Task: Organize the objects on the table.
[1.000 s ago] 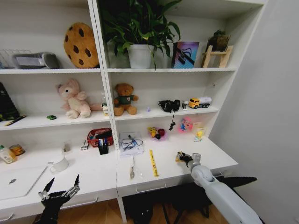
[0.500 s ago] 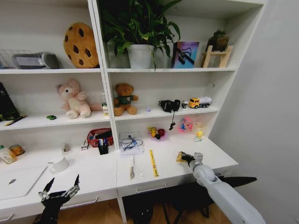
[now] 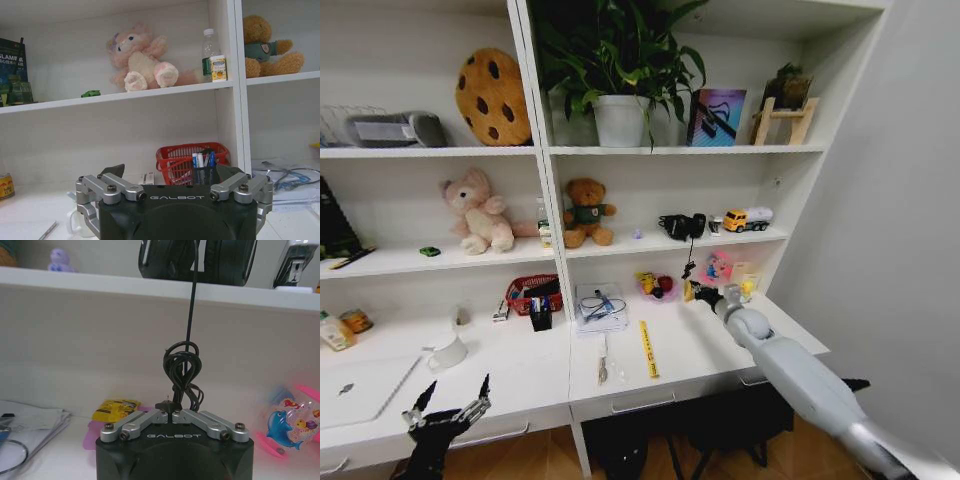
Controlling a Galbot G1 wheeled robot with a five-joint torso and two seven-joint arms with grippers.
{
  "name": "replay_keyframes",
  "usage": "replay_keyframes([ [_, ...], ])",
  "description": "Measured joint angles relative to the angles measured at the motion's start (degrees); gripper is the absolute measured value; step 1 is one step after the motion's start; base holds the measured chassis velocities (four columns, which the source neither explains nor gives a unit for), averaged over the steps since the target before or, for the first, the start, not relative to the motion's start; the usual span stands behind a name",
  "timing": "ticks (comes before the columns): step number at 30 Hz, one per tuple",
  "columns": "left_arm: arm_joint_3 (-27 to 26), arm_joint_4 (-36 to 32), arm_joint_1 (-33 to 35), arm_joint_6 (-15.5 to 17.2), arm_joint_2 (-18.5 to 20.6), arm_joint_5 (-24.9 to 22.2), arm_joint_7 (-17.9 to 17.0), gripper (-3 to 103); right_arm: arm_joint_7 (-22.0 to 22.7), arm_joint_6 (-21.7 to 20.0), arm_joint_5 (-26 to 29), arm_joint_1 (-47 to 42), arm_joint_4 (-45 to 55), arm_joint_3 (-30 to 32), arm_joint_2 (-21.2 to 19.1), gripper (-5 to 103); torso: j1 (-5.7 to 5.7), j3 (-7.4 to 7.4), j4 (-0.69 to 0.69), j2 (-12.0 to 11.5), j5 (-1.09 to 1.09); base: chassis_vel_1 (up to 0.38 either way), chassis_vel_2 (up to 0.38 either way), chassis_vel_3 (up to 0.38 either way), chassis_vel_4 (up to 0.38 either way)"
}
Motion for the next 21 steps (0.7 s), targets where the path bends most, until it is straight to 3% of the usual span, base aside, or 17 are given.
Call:
replay_keyframes([
  [2, 0.0, 0.0, 0.0, 0.0, 0.0, 0.0, 0.0, 100, -0.8, 1.5, -2.2, 3.8, -6.9, -1.9, 3.1, 0, 0.0, 0.0, -0.01, 0.0, -0.01, 0.0, 0.0, 0.0, 0.0],
  [5, 0.0, 0.0, 0.0, 0.0, 0.0, 0.0, 0.0, 100, -1.5, 2.5, -4.1, 5.0, -9.5, -2.3, 4.4, 0, 0.0, 0.0, -0.01, 0.0, -0.01, 0.0, 0.0, 0.0, 0.0],
  [7, 0.0, 0.0, 0.0, 0.0, 0.0, 0.0, 0.0, 100, -4.8, 5.9, -9.9, 7.0, -15.8, -2.7, 7.9, 0, 0.0, 0.0, -0.02, 0.0, -0.01, 0.0, 0.0, 0.0, 0.0],
  [16, 0.0, 0.0, 0.0, 0.0, 0.0, 0.0, 0.0, 100, -7.0, 11.1, -10.1, 11.2, -25.9, -5.1, 16.1, 0, 0.0, 0.0, -0.01, 0.0, -0.02, 0.0, 0.0, 0.0, 0.0],
  [18, 0.0, 0.0, 0.0, 0.0, 0.0, 0.0, 0.0, 100, -7.9, 14.9, -13.7, 12.4, -30.8, -4.2, 19.0, 0, 0.01, 0.0, 0.01, 0.0, -0.01, 0.0, 0.0, 0.0, 0.0],
  [21, 0.0, 0.0, 0.0, 0.0, 0.0, 0.0, 0.0, 100, -8.0, 15.7, -14.5, 12.7, -32.7, -3.6, 19.7, 0, 0.0, -0.01, -0.02, 0.0, -0.01, 0.0, 0.0, 0.0, 0.0],
])
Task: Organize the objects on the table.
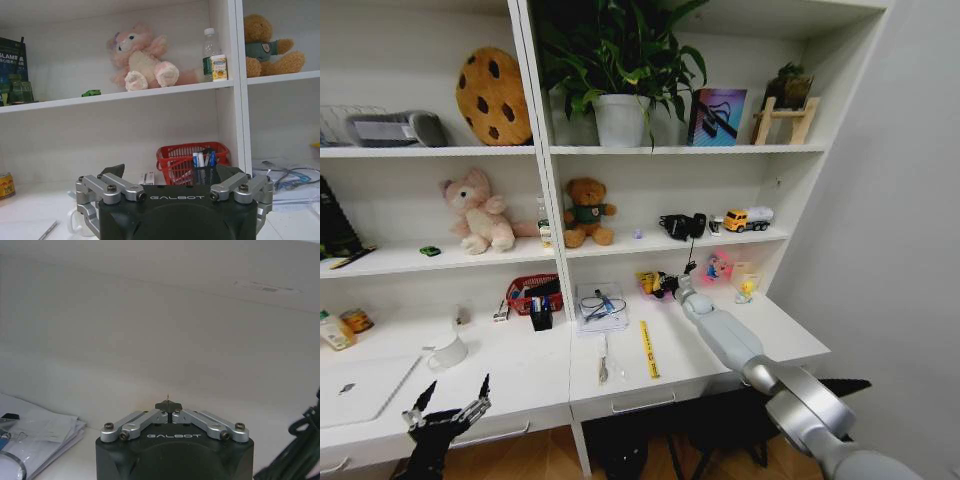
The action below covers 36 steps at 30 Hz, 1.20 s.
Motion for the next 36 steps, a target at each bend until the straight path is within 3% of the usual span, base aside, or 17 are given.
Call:
replay_keyframes([
  [8, 0.0, 0.0, 0.0, 0.0, 0.0, 0.0, 0.0, 100, 1.1, 1.2, 0.9, 0.3, -4.1, 1.2, 1.1, 0, 0.0, 0.0, 0.0, 0.0, 0.01, 0.0, 0.0, 0.0, 0.0],
  [10, 0.0, 0.0, 0.0, 0.0, 0.0, 0.0, 0.0, 100, 4.4, 2.2, -0.6, 0.3, -6.5, 2.9, 2.4, -1, 0.0, 0.0, 0.0, 0.0, 0.02, 0.0, 0.0, 0.0, 0.0],
  [20, 0.0, 0.0, 0.0, 0.0, 0.0, 0.0, 0.0, 100, 5.4, 0.9, 0.2, -2.5, -2.0, 3.7, 0.8, 31, -0.01, 0.0, 0.0, 0.0, 0.01, 0.0, 0.0, 0.0, 0.0],
  [22, 0.0, 0.0, 0.0, 0.0, 0.0, 0.0, 0.0, 100, 7.0, -0.8, 0.9, -6.4, 4.0, 3.2, -1.6, 42, -0.01, 0.0, 0.01, 0.0, 0.02, 0.0, 0.0, 0.0, 0.0],
  [25, 0.0, 0.0, 0.0, 0.0, 0.0, 0.0, 0.0, 100, 7.4, -1.4, 1.0, -8.1, 6.6, 3.1, -2.8, 48, 0.0, 0.0, 0.01, 0.0, 0.03, 0.0, 0.0, 0.0, 0.0],
  [28, 0.0, 0.0, 0.0, 0.0, 0.0, 0.0, 0.0, 100, 9.2, -2.8, 1.6, -16.2, 19.7, 3.6, -11.3, 63, -0.01, 0.0, -0.02, 0.0, 0.03, 0.0, 0.0, 0.0, 0.0],
  [29, 0.0, 0.0, 0.0, 0.0, 0.0, 0.0, 0.0, 100, 9.2, -2.8, 1.6, -16.2, 19.7, 3.6, -11.3, 63, -0.01, 0.0, -0.02, 0.0, 0.03, 0.0, 0.0, 0.0, 0.0],
  [31, 0.0, 0.0, 0.0, 0.0, 0.0, 0.0, 0.0, 100, 10.7, -3.1, 1.2, -19.5, 26.2, 5.2, -15.3, 69, -0.02, 0.0, -0.05, 0.0, 0.04, 0.0, 0.0, 0.0, 0.0],
  [32, 0.0, 0.0, 0.0, 0.0, 0.0, 0.0, 0.0, 100, 11.6, -4.4, 1.1, -21.4, 30.1, 6.7, -17.5, 80, -0.02, -0.01, -0.03, 0.0, 0.02, 0.0, 0.0, 0.0, 0.0],
  [33, 0.0, 0.0, 0.0, 0.0, 0.0, 0.0, 0.0, 100, 11.6, -4.4, 1.1, -21.4, 30.1, 6.7, -17.5, 80, -0.02, -0.01, -0.03, 0.0, 0.02, 0.0, 0.0, 0.0, 0.0],
  [35, 0.0, 0.0, 0.0, 0.0, 0.0, 0.0, 0.0, 100, 13.4, -8.1, 2.8, -25.8, 39.2, 10.4, -21.2, 85, -0.02, -0.01, 0.01, 0.0, 0.02, 0.0, 0.0, 0.0, 0.0],
  [36, 0.0, 0.0, 0.0, 0.0, 0.0, 0.0, 0.0, 100, 14.4, -9.6, 4.3, -28.6, 43.4, 12.9, -23.1, 96, -0.02, -0.01, 0.02, 0.0, 0.01, 0.0, 0.0, 0.0, 0.0],
])
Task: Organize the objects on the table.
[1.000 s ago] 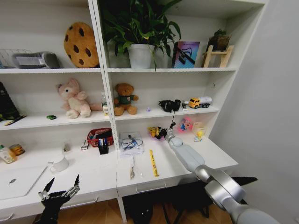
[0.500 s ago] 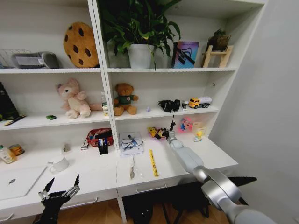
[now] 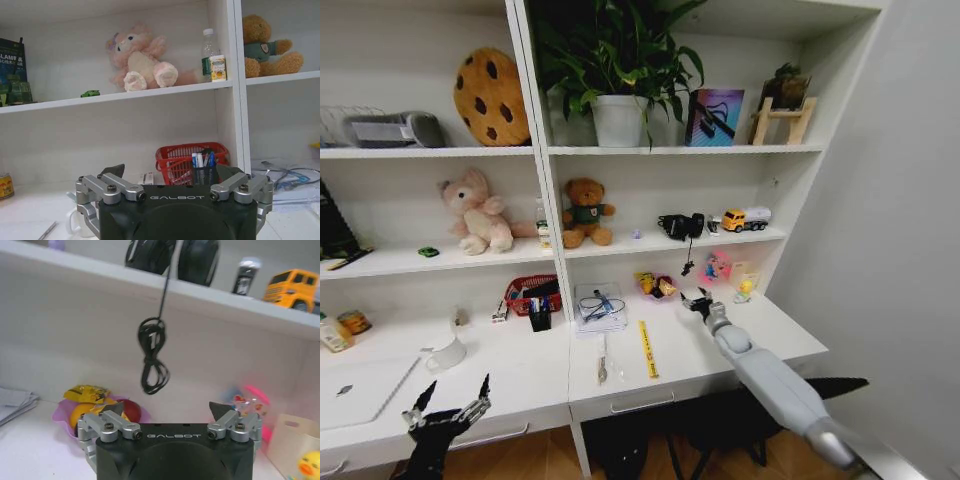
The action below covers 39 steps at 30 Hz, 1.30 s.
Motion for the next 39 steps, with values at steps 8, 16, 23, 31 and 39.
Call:
replay_keyframes([
  [8, 0.0, 0.0, 0.0, 0.0, 0.0, 0.0, 0.0, 100, 3.3, -3.6, 7.3, -24.0, 24.7, 18.6, -8.5, 100, -0.01, -0.01, -0.03, 0.0, -0.05, 0.0, 0.0, 0.0, 0.0],
  [16, 0.0, 0.0, 0.0, 0.0, 0.0, 0.0, 0.0, 100, 3.8, 0.1, 2.5, -47.5, 39.8, 35.6, -1.9, 100, -0.01, 0.0, -0.02, 0.0, 0.0, 0.0, 0.0, 0.0, 0.0],
  [23, 0.0, 0.0, 0.0, 0.0, 0.0, 0.0, 0.0, 100, 4.4, 2.9, -2.3, -58.1, 46.1, 37.1, 8.8, 100, 0.0, 0.0, -0.04, 0.0, -0.02, 0.0, 0.0, 0.0, 0.0],
  [31, 0.0, 0.0, 0.0, 0.0, 0.0, 0.0, 0.0, 100, 4.2, 4.1, -3.3, -58.2, 46.4, 36.4, 9.7, 100, 0.02, 0.01, -0.01, 0.0, -0.01, 0.0, 0.0, 0.0, 0.0],
  [39, 0.0, 0.0, 0.0, 0.0, 0.0, 0.0, 0.0, 100, 4.0, 4.1, -3.3, -57.8, 46.0, 36.1, 9.5, 100, 0.01, 0.01, -0.02, 0.0, 0.0, 0.0, 0.0, 0.0, 0.0],
])
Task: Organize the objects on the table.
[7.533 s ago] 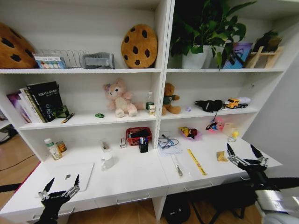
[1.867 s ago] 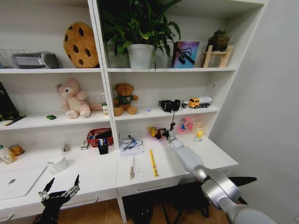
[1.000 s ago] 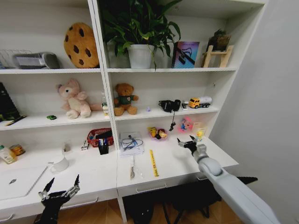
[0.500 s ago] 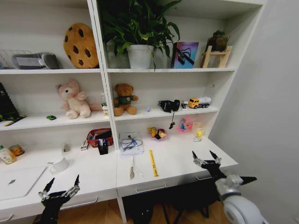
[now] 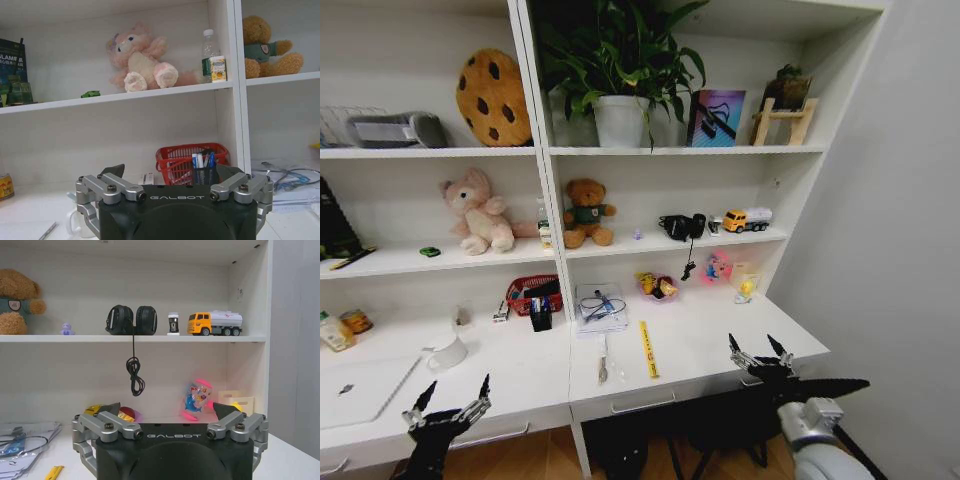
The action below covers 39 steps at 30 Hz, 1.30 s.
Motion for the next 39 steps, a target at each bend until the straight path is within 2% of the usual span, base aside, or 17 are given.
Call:
replay_keyframes([
  [18, 0.0, 0.0, 0.0, 0.0, 0.0, 0.0, 0.0, 100, -0.1, 0.0, 0.1, 0.3, -0.3, -0.2, -0.1, 100, 0.0, 0.0, -0.01, 0.0, 0.0, 0.033, 0.038, -0.033, -0.032],
  [37, 0.0, 0.0, 0.0, 0.0, 0.0, 0.0, 0.0, 100, -0.1, 0.0, 0.1, 0.4, -0.4, -0.3, -0.1, 100, 0.01, 0.01, 0.01, 0.0, 0.01, 0.25, 0.263, -0.268, -0.25],
  [39, 0.0, 0.0, 0.0, 0.0, 0.0, 0.0, 0.0, 100, -0.1, 0.0, 0.1, 0.4, -0.4, -0.3, -0.1, 100, -0.01, -0.01, -0.01, 0.0, -0.05, 0.369, 0.392, -0.369, -0.344],
])
